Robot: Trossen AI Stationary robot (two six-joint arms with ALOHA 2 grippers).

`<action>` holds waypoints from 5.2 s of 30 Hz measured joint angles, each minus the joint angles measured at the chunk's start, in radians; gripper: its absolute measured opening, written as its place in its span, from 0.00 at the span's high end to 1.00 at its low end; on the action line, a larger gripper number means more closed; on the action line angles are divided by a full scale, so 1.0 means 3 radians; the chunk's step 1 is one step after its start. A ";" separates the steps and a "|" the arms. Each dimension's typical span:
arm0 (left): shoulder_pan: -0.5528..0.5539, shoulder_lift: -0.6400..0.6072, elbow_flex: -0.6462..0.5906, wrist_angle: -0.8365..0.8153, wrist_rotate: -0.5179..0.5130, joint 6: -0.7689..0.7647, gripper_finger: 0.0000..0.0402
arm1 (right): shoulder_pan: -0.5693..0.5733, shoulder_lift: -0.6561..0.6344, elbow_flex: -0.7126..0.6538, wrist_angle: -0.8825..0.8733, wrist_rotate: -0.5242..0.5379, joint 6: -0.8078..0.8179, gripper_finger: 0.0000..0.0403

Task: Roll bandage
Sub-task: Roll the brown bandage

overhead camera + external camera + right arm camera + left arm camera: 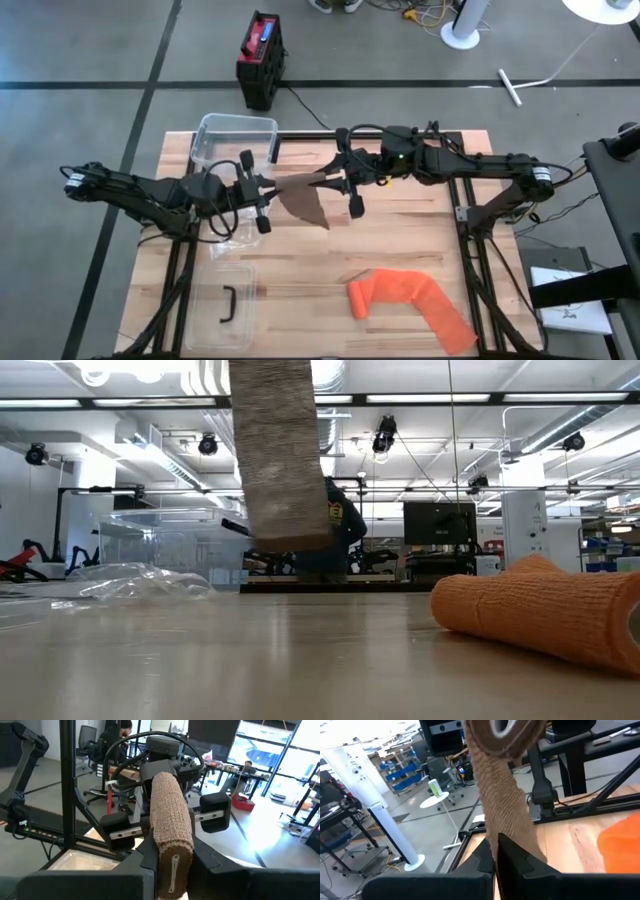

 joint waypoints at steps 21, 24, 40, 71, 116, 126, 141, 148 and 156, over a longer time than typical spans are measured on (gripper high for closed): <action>-0.0001 -0.0140 0.0705 -0.1653 -0.0005 -0.0610 0.58 | 0.0000 0.0156 -0.0001 0.0195 0.0434 -0.0981 0.88; -0.0001 -0.0138 0.0893 -0.1886 0.0000 -0.0625 0.50 | 0.0001 0.0153 -0.0001 0.0185 0.0434 -0.1288 0.88; 0.0026 0.0113 0.1964 -0.2758 0.0825 -0.0851 0.20 | 0.0143 0.0137 -0.0003 0.0071 0.0269 -0.3050 0.88; 0.0157 0.0884 0.2494 -0.3067 0.1039 -0.0727 0.31 | 0.0422 0.0282 -0.0005 0.0135 0.1175 -0.5151 0.88; 0.0181 0.1054 0.2594 -0.3187 0.1153 -0.0791 0.36 | 0.0487 0.0275 -0.0005 0.0245 0.1313 -0.5523 0.88; 0.0182 0.1055 0.2594 -0.3101 0.1225 -0.0794 0.45 | 0.0491 0.0299 -0.0004 0.0351 0.1364 -0.5563 0.88; 0.0182 0.1059 0.2551 -0.2800 0.1266 -0.0546 0.42 | 0.0490 0.0300 -0.0001 0.0543 0.1390 -0.5522 0.88; 0.0179 0.0972 0.2551 -0.2828 0.1270 -0.0522 0.34 | 0.0484 0.0302 0.0008 0.0566 0.1387 -0.5437 0.88; 0.0173 0.0809 0.2552 -0.2923 0.1146 -0.0617 0.25 | 0.0476 0.0362 0.0006 0.0738 0.1428 -0.5528 0.88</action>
